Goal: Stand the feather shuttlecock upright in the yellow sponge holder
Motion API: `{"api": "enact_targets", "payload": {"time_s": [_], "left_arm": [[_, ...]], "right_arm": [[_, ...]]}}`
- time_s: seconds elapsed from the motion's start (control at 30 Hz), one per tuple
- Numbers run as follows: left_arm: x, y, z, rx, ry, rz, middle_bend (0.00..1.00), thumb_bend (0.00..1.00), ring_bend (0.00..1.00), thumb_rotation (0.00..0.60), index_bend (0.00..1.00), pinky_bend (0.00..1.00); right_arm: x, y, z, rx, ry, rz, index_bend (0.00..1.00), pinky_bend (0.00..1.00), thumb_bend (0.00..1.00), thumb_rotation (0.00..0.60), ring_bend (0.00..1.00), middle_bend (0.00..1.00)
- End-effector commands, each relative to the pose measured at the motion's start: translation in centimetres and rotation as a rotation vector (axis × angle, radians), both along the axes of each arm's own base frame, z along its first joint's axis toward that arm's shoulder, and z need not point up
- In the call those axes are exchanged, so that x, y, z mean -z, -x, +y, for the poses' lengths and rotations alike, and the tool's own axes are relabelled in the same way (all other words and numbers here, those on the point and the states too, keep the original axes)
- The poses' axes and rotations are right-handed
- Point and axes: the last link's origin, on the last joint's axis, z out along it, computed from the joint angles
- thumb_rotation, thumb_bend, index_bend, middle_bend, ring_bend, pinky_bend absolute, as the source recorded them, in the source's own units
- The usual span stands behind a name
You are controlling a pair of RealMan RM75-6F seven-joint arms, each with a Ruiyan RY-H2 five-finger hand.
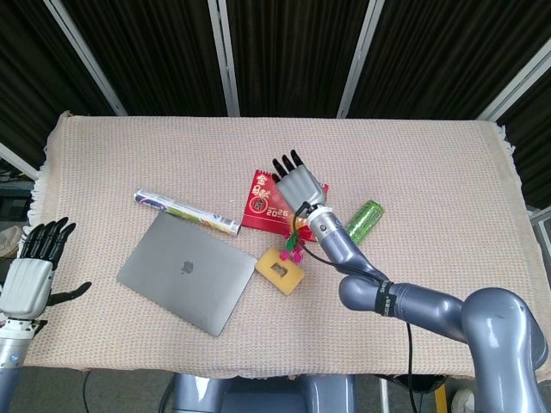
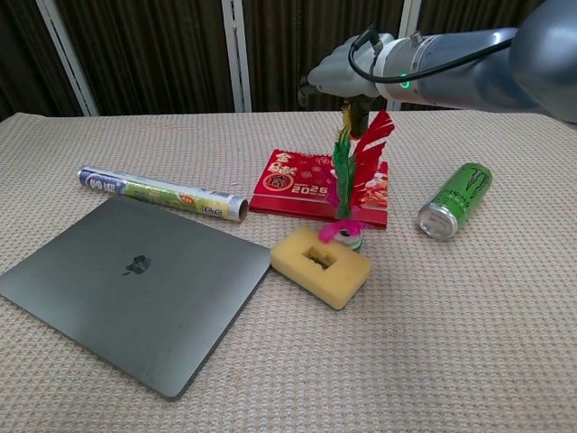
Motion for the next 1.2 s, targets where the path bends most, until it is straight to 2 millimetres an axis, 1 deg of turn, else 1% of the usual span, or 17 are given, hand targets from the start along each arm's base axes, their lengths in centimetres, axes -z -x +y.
{"api": "enact_targets", "payload": {"time_s": [0.03, 0.17, 0.3, 0.4, 0.47, 0.57, 0.67, 0.7, 0.73, 0.77, 0.87, 0.9, 1.0, 1.03, 1.1, 1.13, 1.2], "left_arm": [[0.0, 0.0, 0.0, 0.003, 0.001, -0.001, 0.0, 0.06, 0.0, 0.6, 0.0, 0.0], [0.0, -0.2, -0.3, 0.014, 0.007, -0.005, 0.0, 0.06, 0.0, 0.6, 0.0, 0.0], [-0.1, -0.4, -0.6, 0.028, 0.012, -0.012, 0.0, 0.06, 0.0, 0.6, 0.0, 0.0], [-0.2, -0.5, -0.9, 0.039, 0.018, -0.016, 0.0, 0.06, 0.0, 0.6, 0.0, 0.0], [-0.2, -0.6, -1.0, 0.047, 0.021, -0.019, 0.0, 0.06, 0.0, 0.6, 0.0, 0.0], [-0.4, -0.8, -1.4, 0.059, 0.021, -0.023, 0.0, 0.06, 0.0, 0.6, 0.0, 0.0], [-0.5, -0.9, -1.7, 0.071, 0.021, -0.026, 0.0, 0.06, 0.0, 0.6, 0.0, 0.0], [-0.6, -0.9, -1.7, 0.074, 0.019, -0.027, 0.0, 0.06, 0.0, 0.6, 0.0, 0.0], [-0.6, -1.0, -1.9, 0.079, 0.016, -0.029, 0.0, 0.06, 0.0, 0.6, 0.0, 0.0], [-0.7, -1.1, -2.0, 0.082, 0.013, -0.031, 0.0, 0.06, 0.0, 0.6, 0.0, 0.0], [-0.8, -1.2, -2.1, 0.089, 0.006, -0.033, 0.0, 0.06, 0.0, 0.6, 0.0, 0.0], [-0.8, -1.2, -2.1, 0.091, 0.003, -0.033, 0.0, 0.06, 0.0, 0.6, 0.0, 0.0], [-0.6, -1.3, -2.1, 0.1, 0.0, -0.035, 0.0, 0.06, 0.0, 0.6, 0.0, 0.0], [-0.5, -1.4, -2.1, 0.106, 0.0, -0.033, 0.0, 0.06, 0.0, 0.6, 0.0, 0.0], [-0.3, -1.5, -2.2, 0.113, 0.0, -0.031, 0.0, 0.06, 0.0, 0.6, 0.0, 0.0], [-0.2, -1.5, -2.2, 0.117, -0.003, -0.03, 0.0, 0.06, 0.0, 0.6, 0.0, 0.0], [-0.1, -1.8, -2.4, 0.133, -0.013, -0.035, 0.0, 0.06, 0.0, 0.6, 0.0, 0.0]], "right_arm": [[-1.9, -0.2, 0.6, -0.003, 0.034, -0.021, 0.0, 0.0, 0.36, 0.6, 0.0, 0.0], [-4.1, -0.3, 1.9, -0.012, 0.076, -0.012, 0.0, 0.0, 0.32, 0.6, 0.0, 0.0], [-6.6, -0.4, 3.6, 0.001, 0.125, -0.005, 0.0, 0.0, 0.29, 0.6, 0.0, 0.0], [-9.0, -0.4, 5.0, 0.009, 0.177, -0.005, 0.0, 0.0, 0.28, 0.6, 0.0, 0.0], [-10.7, -0.2, 5.8, 0.01, 0.216, -0.01, 0.0, 0.0, 0.24, 0.6, 0.0, 0.0], [-14.0, 0.7, 6.9, 0.02, 0.296, -0.036, 0.0, 0.0, 0.16, 0.6, 0.0, 0.0], [-17.2, 2.0, 7.9, 0.051, 0.368, -0.102, 0.0, 0.0, 0.13, 0.6, 0.0, 0.0], [-17.9, 2.4, 8.2, 0.06, 0.382, -0.12, 0.0, 0.0, 0.12, 0.6, 0.0, 0.0], [-19.5, 3.7, 9.2, 0.086, 0.416, -0.171, 0.0, 0.0, 0.11, 0.6, 0.0, 0.0], [-20.3, 4.6, 9.9, 0.102, 0.429, -0.196, 0.0, 0.0, 0.1, 0.6, 0.0, 0.0], [-21.9, 7.9, 12.7, 0.159, 0.454, -0.277, 0.0, 0.0, 0.09, 0.6, 0.0, 0.0], [-22.2, 9.9, 14.5, 0.19, 0.453, -0.314, 0.0, 0.0, 0.09, 0.6, 0.0, 0.0], [-21.6, 14.0, 18.2, 0.244, 0.425, -0.374, 0.0, 0.0, 0.09, 0.6, 0.0, 0.0], [-21.0, 15.9, 20.0, 0.26, 0.412, -0.401, 0.0, 0.0, 0.09, 0.6, 0.0, 0.0], [-20.0, 18.6, 22.4, 0.291, 0.392, -0.43, 0.0, 0.0, 0.09, 0.6, 0.0, 0.0], [-19.1, 20.4, 24.1, 0.305, 0.381, -0.448, 0.0, 0.0, 0.09, 0.6, 0.0, 0.0], [-17.8, 22.5, 26.0, 0.321, 0.363, -0.454, 0.0, 0.0, 0.09, 0.6, 0.0, 0.0]]}}
